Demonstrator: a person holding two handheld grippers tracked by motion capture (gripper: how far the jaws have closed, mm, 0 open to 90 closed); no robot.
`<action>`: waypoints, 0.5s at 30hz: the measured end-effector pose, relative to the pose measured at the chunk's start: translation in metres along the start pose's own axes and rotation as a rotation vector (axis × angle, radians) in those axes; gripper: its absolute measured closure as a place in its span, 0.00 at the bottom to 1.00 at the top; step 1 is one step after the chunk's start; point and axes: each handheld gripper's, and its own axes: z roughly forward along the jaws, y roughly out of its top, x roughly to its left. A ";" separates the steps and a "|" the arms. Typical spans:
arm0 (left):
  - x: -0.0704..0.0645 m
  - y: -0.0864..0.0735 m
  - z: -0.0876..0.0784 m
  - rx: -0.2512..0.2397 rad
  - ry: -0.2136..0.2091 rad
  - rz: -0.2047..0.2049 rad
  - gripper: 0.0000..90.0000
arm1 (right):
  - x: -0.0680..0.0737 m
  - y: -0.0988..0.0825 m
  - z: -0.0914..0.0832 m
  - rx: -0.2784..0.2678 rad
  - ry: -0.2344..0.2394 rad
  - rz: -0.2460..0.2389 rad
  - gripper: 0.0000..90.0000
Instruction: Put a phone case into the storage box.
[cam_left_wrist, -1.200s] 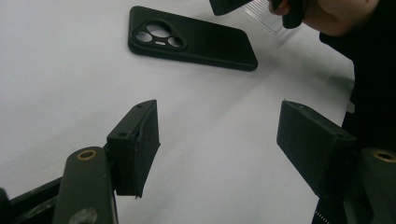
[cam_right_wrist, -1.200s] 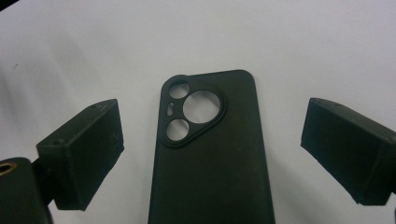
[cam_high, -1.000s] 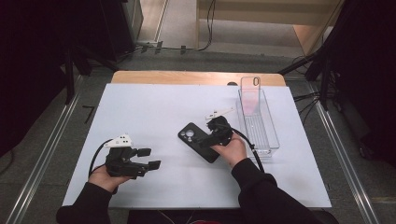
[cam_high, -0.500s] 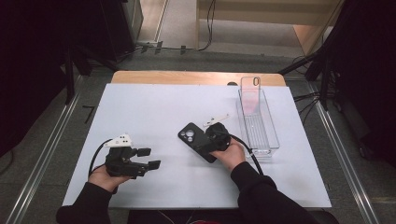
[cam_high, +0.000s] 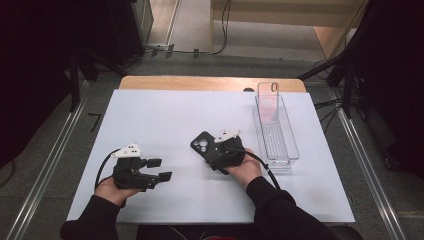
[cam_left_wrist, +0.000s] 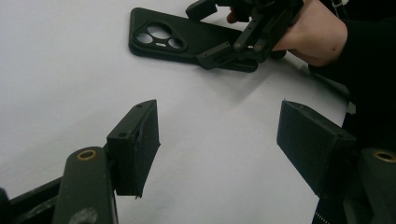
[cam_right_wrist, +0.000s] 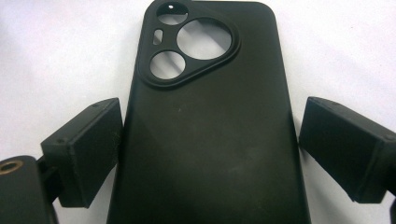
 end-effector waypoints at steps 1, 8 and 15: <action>0.000 0.000 0.000 0.000 -0.003 -0.003 0.34 | 0.001 0.000 0.000 0.000 -0.002 0.001 0.07; -0.001 0.000 0.001 0.002 -0.003 0.001 0.34 | 0.001 -0.001 -0.002 -0.009 0.003 0.000 0.13; -0.001 0.001 0.001 0.006 -0.016 -0.021 0.34 | -0.005 0.000 -0.004 -0.019 0.038 0.036 0.14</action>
